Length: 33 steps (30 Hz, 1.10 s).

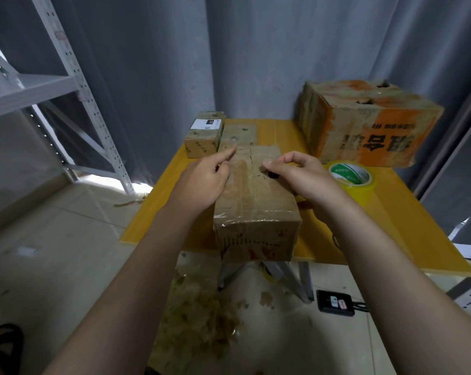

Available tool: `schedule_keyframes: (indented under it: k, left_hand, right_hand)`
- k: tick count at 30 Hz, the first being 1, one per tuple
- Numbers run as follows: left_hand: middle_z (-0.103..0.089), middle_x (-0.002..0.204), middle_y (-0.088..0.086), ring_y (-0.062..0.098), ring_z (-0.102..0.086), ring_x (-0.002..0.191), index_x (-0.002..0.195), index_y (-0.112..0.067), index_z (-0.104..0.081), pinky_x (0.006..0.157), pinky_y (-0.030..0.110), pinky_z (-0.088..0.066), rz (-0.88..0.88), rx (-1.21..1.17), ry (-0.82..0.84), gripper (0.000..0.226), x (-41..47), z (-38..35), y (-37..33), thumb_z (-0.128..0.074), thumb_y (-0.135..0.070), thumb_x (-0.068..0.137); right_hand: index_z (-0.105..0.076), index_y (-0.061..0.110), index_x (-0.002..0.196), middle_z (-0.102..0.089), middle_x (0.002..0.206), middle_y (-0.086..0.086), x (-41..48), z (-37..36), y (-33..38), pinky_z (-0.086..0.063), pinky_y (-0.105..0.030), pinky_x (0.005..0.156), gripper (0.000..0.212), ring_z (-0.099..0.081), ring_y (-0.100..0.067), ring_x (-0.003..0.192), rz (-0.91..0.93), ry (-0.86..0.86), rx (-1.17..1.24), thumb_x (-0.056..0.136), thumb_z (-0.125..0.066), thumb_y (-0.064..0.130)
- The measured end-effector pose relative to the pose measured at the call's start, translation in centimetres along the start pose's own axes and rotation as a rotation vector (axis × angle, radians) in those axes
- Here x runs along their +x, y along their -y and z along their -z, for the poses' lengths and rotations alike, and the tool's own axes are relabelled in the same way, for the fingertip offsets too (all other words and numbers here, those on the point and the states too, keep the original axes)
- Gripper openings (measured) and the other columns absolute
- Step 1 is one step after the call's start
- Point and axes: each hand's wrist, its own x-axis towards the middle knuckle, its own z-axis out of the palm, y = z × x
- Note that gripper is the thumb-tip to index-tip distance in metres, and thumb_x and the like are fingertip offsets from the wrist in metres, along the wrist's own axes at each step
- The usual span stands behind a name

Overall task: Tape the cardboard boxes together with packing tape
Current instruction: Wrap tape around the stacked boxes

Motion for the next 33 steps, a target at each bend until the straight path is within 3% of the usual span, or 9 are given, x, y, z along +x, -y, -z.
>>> schedule_keyframes:
  k: [3,7,10,16,19,23,27,29,33]
  left_hand:
    - [-0.059,0.148,-0.011,0.014,-0.061,0.121,0.146,-0.042,-0.056,0.088,0.028,-0.046,-0.008,0.056,0.015,0.043,0.2,0.0,-0.2,-0.041,-0.029,0.108]
    - [-0.071,0.129,-0.009,0.018,-0.067,0.084,0.143,-0.042,-0.06,0.08,0.042,-0.055,0.012,0.06,0.025,0.041,0.2,0.1,-0.3,-0.041,-0.031,0.108]
    - [-0.069,0.134,-0.009,0.019,-0.067,0.097,0.144,-0.042,-0.059,0.089,0.046,-0.056,0.009,0.092,0.033,0.04,0.2,0.2,-0.5,-0.04,-0.033,0.109]
    - [-0.062,0.145,-0.008,0.016,-0.063,0.115,0.147,-0.038,-0.057,0.097,0.037,-0.052,0.01,0.073,0.046,0.041,0.4,0.1,-0.2,-0.039,-0.033,0.11]
    - [-0.059,0.149,-0.008,0.019,-0.062,0.12,0.149,-0.037,-0.055,0.096,0.032,-0.049,0.025,0.064,0.032,0.042,0.6,0.0,0.1,-0.04,-0.034,0.109]
    - [-0.058,0.15,-0.008,0.02,-0.058,0.128,0.15,-0.043,-0.051,0.103,0.039,-0.048,0.052,0.104,0.093,0.043,0.8,0.7,-0.1,-0.04,-0.042,0.109]
    - [-0.052,0.146,0.004,0.028,-0.055,0.126,0.153,-0.041,-0.042,0.094,0.04,-0.046,0.056,0.301,0.071,0.052,0.1,2.7,-1.9,-0.048,-0.053,0.103]
    - [-0.047,0.153,0.004,0.028,-0.053,0.13,0.152,-0.036,-0.047,0.095,0.04,-0.046,0.066,0.292,0.131,0.064,-0.7,3.2,-3.8,-0.052,-0.066,0.095]
    - [-0.023,0.162,0.009,0.035,-0.03,0.145,0.157,-0.03,-0.033,0.099,0.047,-0.038,0.117,0.411,0.407,0.097,-3.4,1.0,-7.2,-0.052,-0.086,0.08]
  right_hand:
    - [-0.067,0.023,0.105,-0.067,0.09,0.006,0.1,-0.7,0.1,-0.045,-0.028,0.062,0.04,-0.064,-0.015,0.082,0.015,-0.031,-0.065,0.077,-0.088,0.043]
    - [-0.07,0.026,0.106,-0.071,0.097,-0.001,-0.1,0.4,0.4,-0.053,-0.029,0.06,0.025,-0.066,-0.02,0.085,-0.057,0.047,0.002,0.085,-0.083,0.029]
    - [-0.071,0.028,0.107,-0.07,0.093,-0.002,-0.4,0.7,0.5,-0.053,-0.027,0.053,0.021,-0.065,-0.02,0.081,-0.055,0.083,0.01,0.088,-0.08,0.027]
    - [-0.071,0.024,0.112,-0.065,0.098,-0.002,-0.5,0.4,0.5,-0.054,-0.034,0.072,0.038,-0.066,-0.021,0.089,-0.002,0.035,-0.053,0.08,-0.088,0.035]
    - [-0.071,0.022,0.111,-0.065,0.097,-0.003,-0.4,0.4,0.4,-0.052,-0.031,0.069,0.038,-0.065,-0.019,0.084,0.001,0.034,-0.045,0.079,-0.089,0.033]
    - [-0.071,0.024,0.111,-0.062,0.092,0.0,-0.5,0.2,0.5,-0.052,-0.029,0.065,0.037,-0.063,-0.017,0.08,-0.001,0.021,-0.077,0.08,-0.088,0.034]
    - [-0.074,0.022,0.107,-0.066,0.088,-0.006,-0.9,0.4,0.4,-0.052,-0.031,0.058,0.022,-0.063,-0.02,0.073,0.028,-0.007,-0.082,0.088,-0.082,0.03]
    - [-0.078,0.018,0.101,-0.073,0.086,-0.008,-1.1,0.5,0.3,-0.058,-0.04,0.061,0.01,-0.065,-0.02,0.068,0.067,-0.056,-0.077,0.094,-0.076,0.025]
    - [-0.08,0.014,0.092,-0.071,0.063,0.013,-1.6,0.9,0.7,-0.052,-0.029,0.049,0.011,-0.059,-0.012,0.043,0.092,-0.021,-0.116,0.096,-0.074,0.022]
